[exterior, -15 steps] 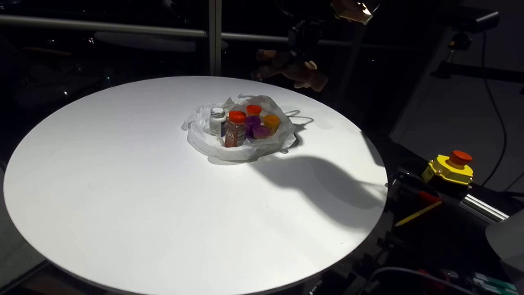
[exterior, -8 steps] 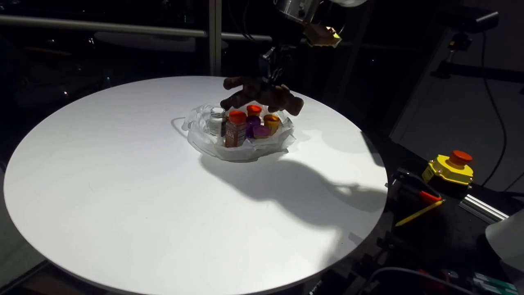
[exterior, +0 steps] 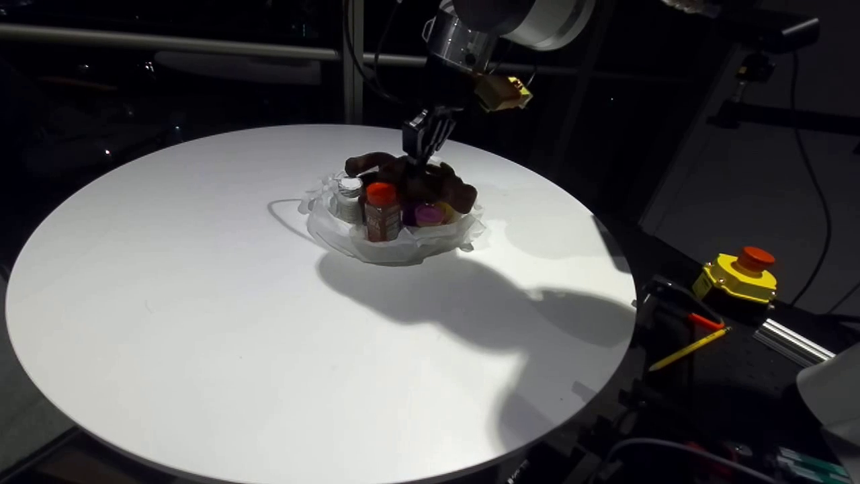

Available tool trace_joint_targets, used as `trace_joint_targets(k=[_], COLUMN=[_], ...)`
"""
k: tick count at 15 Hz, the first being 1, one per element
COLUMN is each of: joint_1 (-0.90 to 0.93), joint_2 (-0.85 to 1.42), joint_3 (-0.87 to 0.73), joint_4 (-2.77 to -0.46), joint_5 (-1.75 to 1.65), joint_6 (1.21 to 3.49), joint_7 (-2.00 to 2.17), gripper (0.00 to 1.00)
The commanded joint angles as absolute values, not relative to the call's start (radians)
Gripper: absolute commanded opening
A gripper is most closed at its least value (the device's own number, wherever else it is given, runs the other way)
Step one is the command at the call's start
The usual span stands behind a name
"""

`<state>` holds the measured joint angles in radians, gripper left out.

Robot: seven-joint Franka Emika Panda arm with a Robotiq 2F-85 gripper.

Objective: Put all the contents that are on the table in the white plastic bag

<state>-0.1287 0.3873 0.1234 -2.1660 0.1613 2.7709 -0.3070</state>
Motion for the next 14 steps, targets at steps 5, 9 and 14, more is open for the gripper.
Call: trace_joint_targets(k=[5,9,14], joint_1=[-0.178,-0.155,-0.136], joint_2=[0.241,0.087,-0.067], joint_3=[0.152,0.102,0.019], joint_4=[-2.223,-2.281,-2.318], joint_5=[0.285,0.286,0.256], joint_6=[2.710,2.506,2.079], joint_7=[-0.294,-0.267,-0.274], gripper=[0.82,1.00,1.00])
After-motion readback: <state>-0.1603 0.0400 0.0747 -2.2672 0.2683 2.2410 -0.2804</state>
